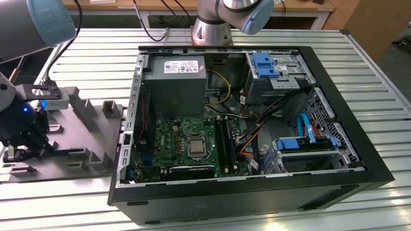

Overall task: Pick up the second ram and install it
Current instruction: 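Pick up the second ram and move it above second insertion slot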

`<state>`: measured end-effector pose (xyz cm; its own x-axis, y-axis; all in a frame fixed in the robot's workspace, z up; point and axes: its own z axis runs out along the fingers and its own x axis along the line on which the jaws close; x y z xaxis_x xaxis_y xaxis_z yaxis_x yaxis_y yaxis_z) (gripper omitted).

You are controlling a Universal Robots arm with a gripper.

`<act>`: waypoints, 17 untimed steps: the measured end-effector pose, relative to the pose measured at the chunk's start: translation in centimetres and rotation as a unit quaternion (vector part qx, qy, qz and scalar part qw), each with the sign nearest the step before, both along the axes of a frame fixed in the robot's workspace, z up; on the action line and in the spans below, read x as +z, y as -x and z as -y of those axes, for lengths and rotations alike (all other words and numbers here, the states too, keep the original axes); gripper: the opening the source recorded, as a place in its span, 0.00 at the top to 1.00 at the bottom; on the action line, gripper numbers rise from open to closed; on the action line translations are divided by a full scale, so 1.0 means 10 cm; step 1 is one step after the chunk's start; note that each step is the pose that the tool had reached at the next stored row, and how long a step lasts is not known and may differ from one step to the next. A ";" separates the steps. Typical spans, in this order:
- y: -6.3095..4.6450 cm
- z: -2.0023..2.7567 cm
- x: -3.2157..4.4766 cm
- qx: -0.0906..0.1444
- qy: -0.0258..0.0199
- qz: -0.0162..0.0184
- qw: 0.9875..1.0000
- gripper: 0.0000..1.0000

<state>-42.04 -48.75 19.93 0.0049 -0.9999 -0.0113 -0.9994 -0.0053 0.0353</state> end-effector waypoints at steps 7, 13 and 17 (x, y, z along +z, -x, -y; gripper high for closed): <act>0.00 0.000 0.065 0.000 0.000 0.000 1.000 0.89; 0.00 0.000 0.085 0.000 0.000 0.000 1.000 0.89; 0.00 0.000 0.196 0.000 0.000 0.000 1.000 0.89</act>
<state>-42.04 -48.75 21.89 0.0049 -0.9999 -0.0121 -0.9994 -0.0054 0.0354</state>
